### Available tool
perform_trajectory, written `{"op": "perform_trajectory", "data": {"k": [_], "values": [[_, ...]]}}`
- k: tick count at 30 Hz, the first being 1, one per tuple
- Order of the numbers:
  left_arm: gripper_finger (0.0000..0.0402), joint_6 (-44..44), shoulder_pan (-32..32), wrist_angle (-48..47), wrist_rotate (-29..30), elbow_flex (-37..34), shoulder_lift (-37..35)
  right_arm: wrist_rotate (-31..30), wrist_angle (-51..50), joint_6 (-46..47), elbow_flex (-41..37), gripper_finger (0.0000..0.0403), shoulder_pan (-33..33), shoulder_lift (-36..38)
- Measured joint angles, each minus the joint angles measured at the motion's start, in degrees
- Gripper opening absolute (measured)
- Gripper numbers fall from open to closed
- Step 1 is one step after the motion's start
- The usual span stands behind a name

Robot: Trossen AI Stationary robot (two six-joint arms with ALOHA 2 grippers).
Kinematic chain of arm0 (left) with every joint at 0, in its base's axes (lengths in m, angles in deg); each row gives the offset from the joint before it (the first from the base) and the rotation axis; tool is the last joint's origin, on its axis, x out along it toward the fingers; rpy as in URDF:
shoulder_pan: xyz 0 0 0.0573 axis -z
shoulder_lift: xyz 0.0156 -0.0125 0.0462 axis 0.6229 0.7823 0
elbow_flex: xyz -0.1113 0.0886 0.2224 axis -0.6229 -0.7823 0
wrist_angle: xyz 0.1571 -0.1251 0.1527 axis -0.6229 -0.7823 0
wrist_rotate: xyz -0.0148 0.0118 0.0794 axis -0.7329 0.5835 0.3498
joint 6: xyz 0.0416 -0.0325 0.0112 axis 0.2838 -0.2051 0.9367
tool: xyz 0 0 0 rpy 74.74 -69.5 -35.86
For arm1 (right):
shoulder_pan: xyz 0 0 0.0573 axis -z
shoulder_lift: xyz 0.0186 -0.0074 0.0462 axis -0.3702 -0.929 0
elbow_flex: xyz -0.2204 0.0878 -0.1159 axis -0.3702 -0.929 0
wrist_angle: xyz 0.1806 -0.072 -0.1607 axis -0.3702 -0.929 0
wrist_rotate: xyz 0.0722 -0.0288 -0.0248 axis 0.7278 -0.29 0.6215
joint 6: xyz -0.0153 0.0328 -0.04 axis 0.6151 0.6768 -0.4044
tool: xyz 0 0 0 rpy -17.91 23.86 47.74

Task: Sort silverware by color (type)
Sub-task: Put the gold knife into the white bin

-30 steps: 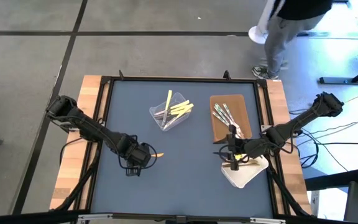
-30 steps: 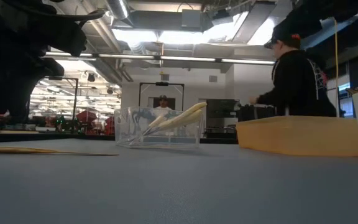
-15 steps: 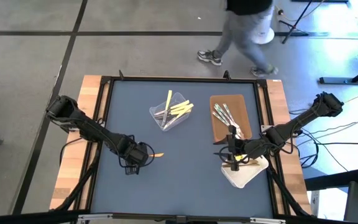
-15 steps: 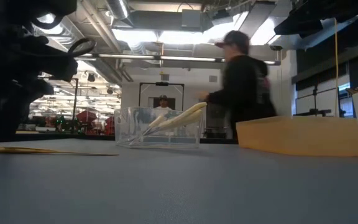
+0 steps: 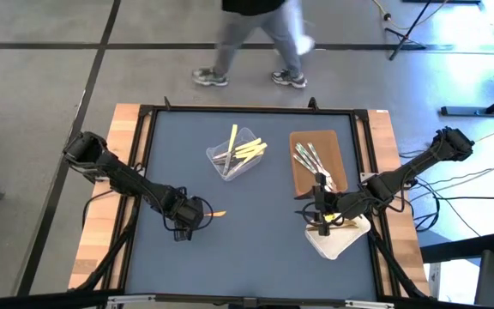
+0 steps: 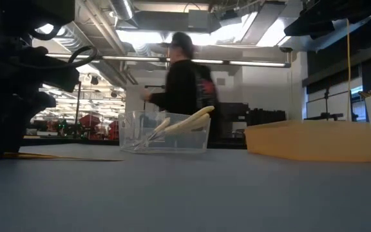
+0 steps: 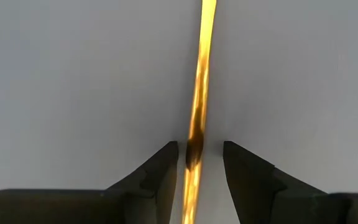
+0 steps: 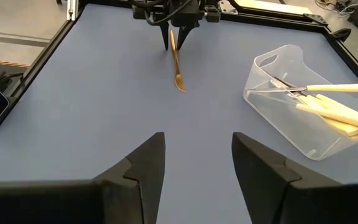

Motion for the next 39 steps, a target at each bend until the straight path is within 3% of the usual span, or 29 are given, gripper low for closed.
{"op": "perform_trajectory", "data": {"k": [5,17,30,39], "values": [[0.0112,-0.1,0.0,0.0,0.2,-0.5,-0.1,0.0,0.0,0.0,0.0,0.0172,0.0,0.0],[0.0018,-0.9,0.0,0.7,0.5,-0.5,-0.1,0.0,0.0,0.0,0.0,0.0172,0.0,0.0],[0.002,-1.1,-0.1,1.0,0.1,0.2,0.1,0.0,0.0,0.0,0.0,0.0172,0.0,0.0],[0.0019,-1.2,-1.5,8.0,-3.2,4.4,0.3,0.0,0.2,-0.1,0.0,0.0172,0.0,0.0]]}}
